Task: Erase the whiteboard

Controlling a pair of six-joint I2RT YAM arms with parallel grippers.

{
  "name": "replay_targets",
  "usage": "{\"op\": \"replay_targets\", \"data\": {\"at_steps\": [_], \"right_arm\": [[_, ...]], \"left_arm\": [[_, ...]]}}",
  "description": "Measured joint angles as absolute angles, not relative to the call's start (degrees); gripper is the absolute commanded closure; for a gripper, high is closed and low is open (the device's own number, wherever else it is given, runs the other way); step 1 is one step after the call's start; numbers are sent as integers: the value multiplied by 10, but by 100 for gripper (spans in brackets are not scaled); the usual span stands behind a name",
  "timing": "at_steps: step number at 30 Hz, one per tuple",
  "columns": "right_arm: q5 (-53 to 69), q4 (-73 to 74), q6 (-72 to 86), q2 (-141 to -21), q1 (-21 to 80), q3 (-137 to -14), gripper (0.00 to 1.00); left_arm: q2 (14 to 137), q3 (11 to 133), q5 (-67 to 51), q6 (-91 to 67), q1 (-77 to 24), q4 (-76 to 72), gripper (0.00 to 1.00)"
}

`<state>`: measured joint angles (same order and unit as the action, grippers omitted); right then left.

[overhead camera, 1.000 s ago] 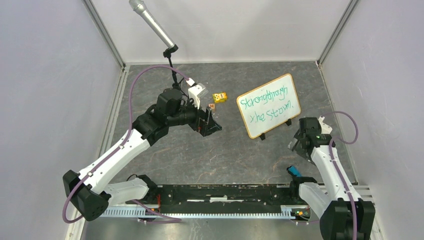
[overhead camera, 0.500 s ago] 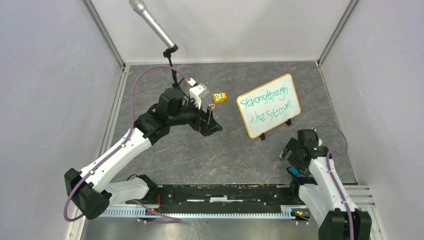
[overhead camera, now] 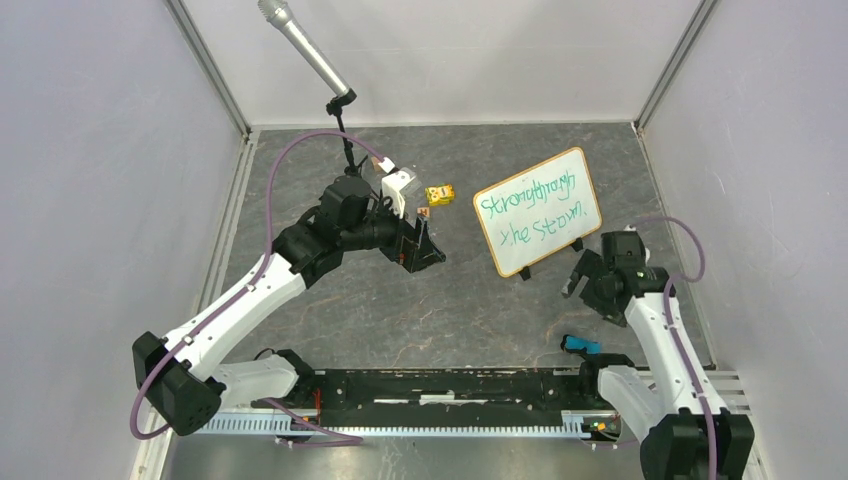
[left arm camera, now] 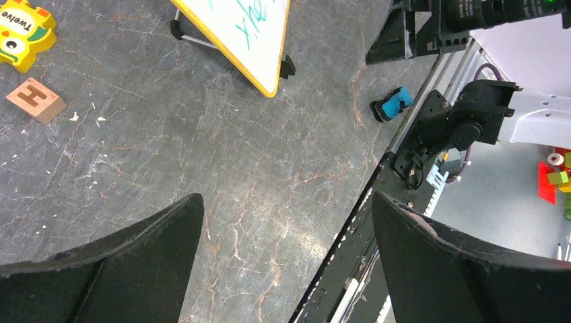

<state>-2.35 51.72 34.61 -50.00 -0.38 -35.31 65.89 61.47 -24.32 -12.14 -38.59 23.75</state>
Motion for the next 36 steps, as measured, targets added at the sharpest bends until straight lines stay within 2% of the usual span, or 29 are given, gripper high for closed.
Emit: {"op": "replay_targets", "data": {"at_steps": [5, 8, 21, 27, 36], "right_arm": [[-157, 609, 364, -525, -5, -390, 2], [-191, 661, 382, -522, -11, -391, 2], [-53, 650, 375, -507, -14, -335, 2], [12, 600, 370, -537, -13, -315, 2], [34, 537, 349, -615, -2, -331, 2]], "left_arm": [[659, 615, -243, -121, -386, 238, 0], [659, 615, -243, -121, -386, 238, 0], [656, 615, -243, -121, -386, 237, 0], [656, 615, -243, -121, -386, 237, 0], [657, 615, -242, -121, -386, 237, 0]]}}
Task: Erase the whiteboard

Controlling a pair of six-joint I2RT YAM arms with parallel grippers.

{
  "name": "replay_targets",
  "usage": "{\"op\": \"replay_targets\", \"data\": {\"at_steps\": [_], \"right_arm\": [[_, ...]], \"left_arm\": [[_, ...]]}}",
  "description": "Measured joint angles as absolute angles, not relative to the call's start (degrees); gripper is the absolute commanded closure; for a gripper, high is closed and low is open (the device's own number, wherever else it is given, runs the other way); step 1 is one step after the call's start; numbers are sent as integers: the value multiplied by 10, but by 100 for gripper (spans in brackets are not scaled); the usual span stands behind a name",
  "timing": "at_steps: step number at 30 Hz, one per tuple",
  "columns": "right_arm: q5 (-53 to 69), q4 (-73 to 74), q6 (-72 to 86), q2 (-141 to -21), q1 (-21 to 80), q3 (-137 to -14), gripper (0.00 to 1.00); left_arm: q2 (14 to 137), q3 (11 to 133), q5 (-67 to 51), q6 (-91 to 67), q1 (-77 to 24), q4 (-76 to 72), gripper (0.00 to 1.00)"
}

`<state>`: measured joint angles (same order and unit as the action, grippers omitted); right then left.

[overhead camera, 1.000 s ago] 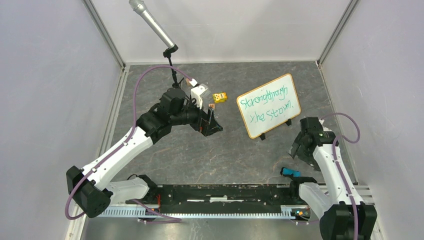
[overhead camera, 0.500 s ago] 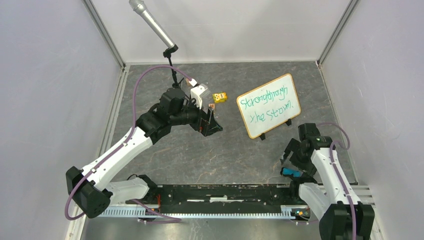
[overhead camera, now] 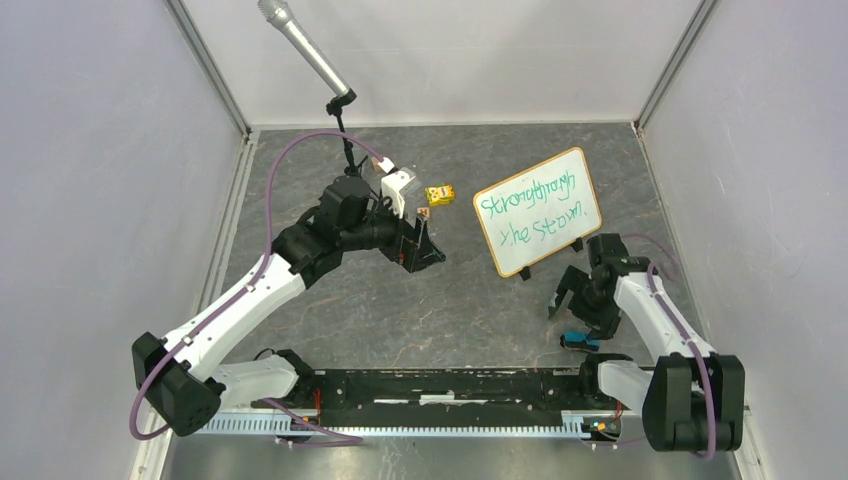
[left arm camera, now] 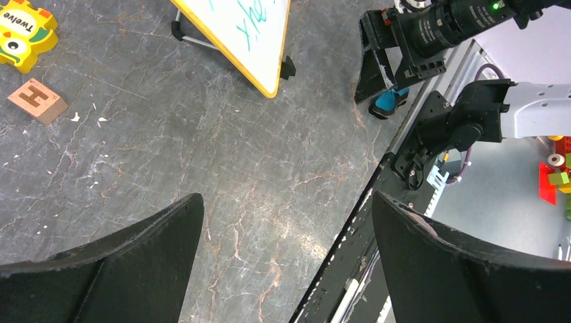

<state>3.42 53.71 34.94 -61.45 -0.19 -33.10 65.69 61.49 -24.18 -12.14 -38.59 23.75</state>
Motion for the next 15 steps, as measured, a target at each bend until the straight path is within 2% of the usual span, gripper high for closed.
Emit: {"op": "replay_targets", "data": {"at_steps": [7, 11, 15], "right_arm": [[28, 506, 310, -664, 50, -406, 2], [-15, 510, 293, -658, 66, -452, 2], [-63, 544, 316, -635, 67, -442, 2]], "left_arm": [[661, 615, -241, -121, -386, 238, 0], [661, 615, -241, -121, -386, 238, 0], [661, 615, -241, -121, -386, 238, 0]]}}
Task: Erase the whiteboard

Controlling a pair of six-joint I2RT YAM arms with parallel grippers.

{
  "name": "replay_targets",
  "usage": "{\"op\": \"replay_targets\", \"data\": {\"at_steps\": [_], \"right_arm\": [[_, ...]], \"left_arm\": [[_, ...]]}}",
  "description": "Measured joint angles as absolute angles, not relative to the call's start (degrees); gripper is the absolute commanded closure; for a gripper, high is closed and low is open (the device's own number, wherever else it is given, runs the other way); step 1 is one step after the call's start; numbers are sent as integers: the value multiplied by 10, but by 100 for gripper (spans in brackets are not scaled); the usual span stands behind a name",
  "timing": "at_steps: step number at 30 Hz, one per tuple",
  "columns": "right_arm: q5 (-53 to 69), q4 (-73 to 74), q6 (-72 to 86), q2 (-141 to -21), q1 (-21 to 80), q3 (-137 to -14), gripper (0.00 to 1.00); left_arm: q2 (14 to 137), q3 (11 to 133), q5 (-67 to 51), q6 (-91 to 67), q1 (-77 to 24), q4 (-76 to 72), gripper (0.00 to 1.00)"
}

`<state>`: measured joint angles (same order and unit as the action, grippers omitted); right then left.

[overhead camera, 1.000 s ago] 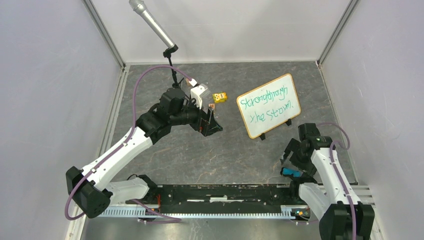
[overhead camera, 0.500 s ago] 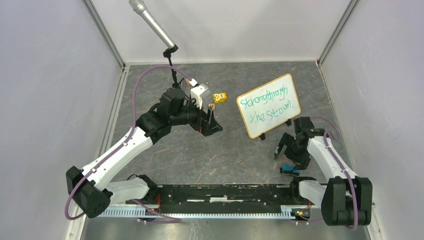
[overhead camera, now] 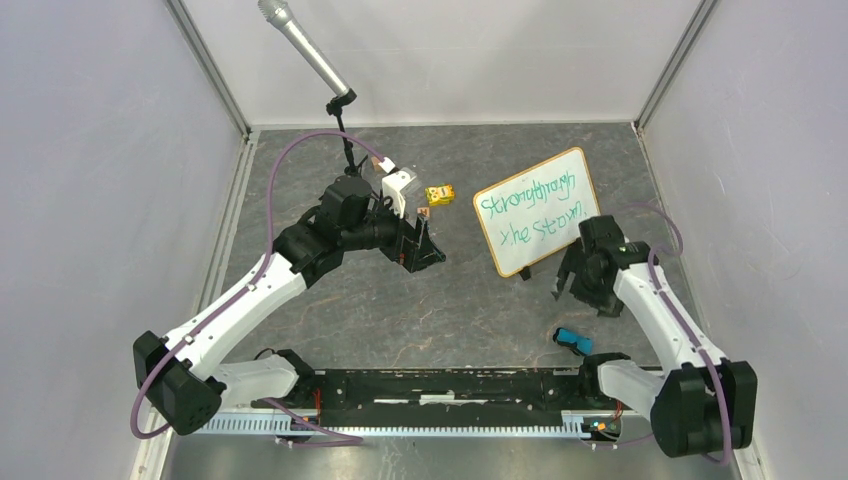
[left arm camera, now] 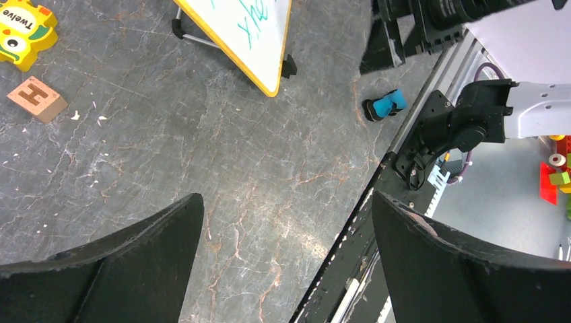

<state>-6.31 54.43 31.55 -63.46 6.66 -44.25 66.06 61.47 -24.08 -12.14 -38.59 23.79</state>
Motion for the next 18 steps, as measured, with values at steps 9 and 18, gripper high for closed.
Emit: {"op": "replay_targets", "data": {"at_steps": [9, 18], "right_arm": [[-79, 630, 490, -581, 66, -373, 2], [-74, 590, 536, -602, 67, -303, 2]], "left_arm": [[661, 615, -241, -121, -386, 238, 0], [661, 615, -241, -121, -386, 239, 0]]}}
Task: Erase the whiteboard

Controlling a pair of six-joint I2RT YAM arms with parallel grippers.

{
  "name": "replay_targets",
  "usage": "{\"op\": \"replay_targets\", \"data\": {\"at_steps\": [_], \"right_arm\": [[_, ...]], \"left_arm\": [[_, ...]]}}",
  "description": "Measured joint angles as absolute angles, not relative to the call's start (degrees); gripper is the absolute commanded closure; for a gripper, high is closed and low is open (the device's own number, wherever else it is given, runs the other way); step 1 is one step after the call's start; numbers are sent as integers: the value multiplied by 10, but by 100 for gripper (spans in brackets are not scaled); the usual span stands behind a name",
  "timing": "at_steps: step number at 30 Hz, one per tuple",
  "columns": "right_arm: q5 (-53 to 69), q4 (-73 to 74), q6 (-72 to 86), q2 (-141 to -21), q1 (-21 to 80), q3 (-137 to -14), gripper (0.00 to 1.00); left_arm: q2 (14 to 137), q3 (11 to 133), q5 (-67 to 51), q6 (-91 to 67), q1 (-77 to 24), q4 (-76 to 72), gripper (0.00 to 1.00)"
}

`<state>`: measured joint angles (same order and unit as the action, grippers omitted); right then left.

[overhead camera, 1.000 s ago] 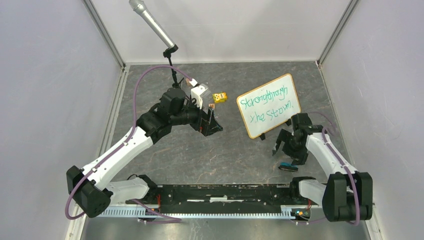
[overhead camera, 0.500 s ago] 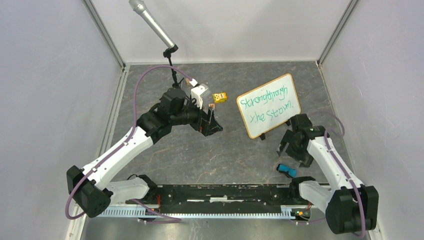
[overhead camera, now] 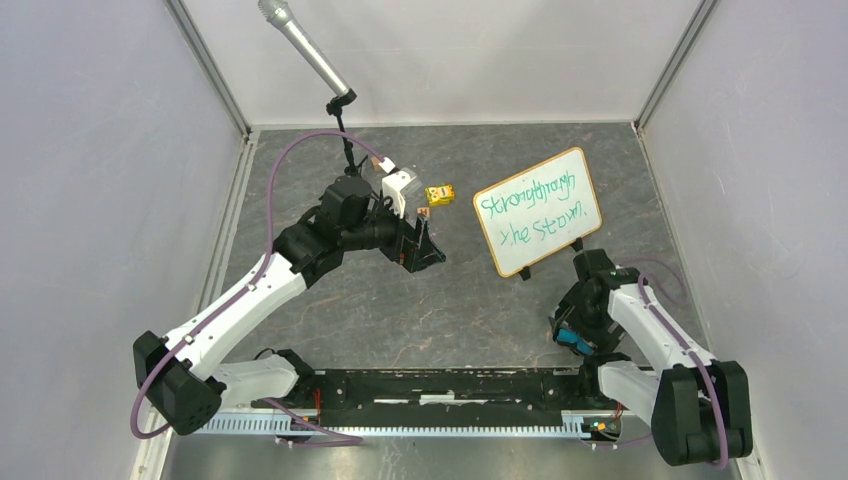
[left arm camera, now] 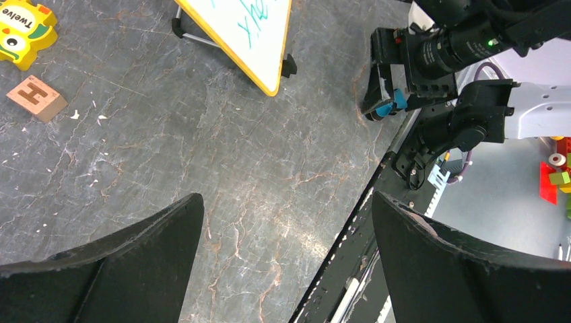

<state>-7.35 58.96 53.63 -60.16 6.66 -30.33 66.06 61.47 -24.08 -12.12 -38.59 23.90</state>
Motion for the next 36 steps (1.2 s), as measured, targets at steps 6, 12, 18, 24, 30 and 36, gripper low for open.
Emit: {"op": "replay_targets", "data": {"at_steps": [6, 12, 18, 24, 30, 36], "right_arm": [[-49, 544, 585, -581, 100, -282, 2], [-82, 500, 580, -691, 150, -395, 2], [-126, 474, 549, -749, 205, -465, 2], [-195, 535, 505, -717, 212, -464, 2], [-191, 559, 508, -622, 213, -413, 7], [-182, 555, 525, -634, 236, -401, 11]], "left_arm": [[661, 615, -241, -121, -386, 239, 0], [661, 615, -240, -121, -386, 239, 0], [661, 615, -236, -121, -386, 239, 0], [661, 615, -235, -121, -386, 239, 0], [660, 615, -238, -121, -386, 239, 0], [656, 615, -239, -121, -386, 239, 0]]}}
